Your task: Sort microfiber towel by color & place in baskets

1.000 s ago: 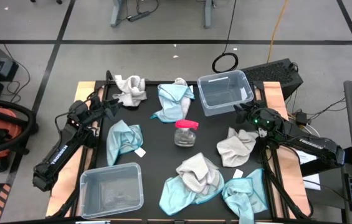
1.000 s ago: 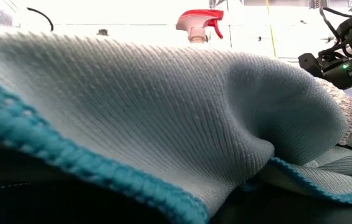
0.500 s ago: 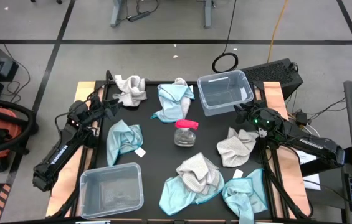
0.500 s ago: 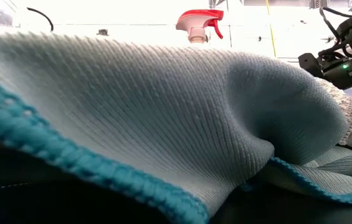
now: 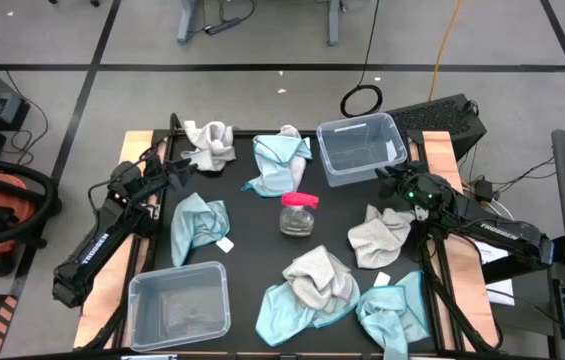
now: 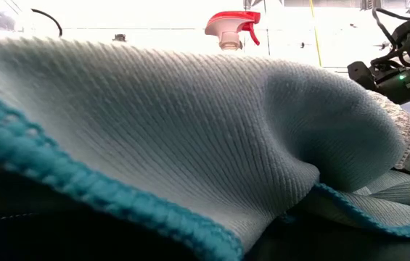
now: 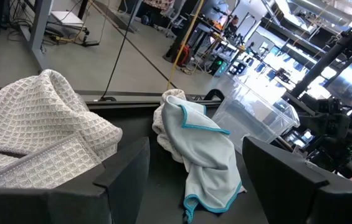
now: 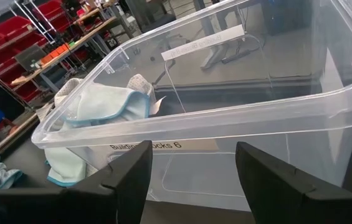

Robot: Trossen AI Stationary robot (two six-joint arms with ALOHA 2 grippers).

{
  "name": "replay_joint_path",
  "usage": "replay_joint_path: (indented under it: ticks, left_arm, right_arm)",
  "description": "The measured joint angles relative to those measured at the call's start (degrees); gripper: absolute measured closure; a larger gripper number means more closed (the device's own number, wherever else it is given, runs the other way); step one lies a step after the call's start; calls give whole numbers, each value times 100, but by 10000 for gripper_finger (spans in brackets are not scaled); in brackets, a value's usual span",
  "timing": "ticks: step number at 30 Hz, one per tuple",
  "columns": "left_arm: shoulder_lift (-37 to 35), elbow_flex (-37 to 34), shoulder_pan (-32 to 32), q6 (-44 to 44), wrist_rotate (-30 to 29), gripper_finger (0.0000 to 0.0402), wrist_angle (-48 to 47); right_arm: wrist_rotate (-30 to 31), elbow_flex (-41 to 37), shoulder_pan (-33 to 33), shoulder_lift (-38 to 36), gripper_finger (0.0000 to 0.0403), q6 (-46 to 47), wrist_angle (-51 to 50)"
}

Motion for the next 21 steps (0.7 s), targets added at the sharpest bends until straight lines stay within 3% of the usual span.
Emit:
replay_joint_path:
  ticks: [6,8,11,21]
  left_arm:
    - [0,1,-1,0,0,139,1]
    - [0,2,-1,0,0,139,2]
    - [0,2,-1,1,2,139,2]
    - [-2,0,-1,1,0,139,9]
  right_arm:
    - [-62,0,-2,-1,181,703,0]
    - [-609,0,-2,-4,181,1199,55]
    - [-765,-1,-1,112,181,1568,474]
    - [-909,-4,0,648,181,1453,3708]
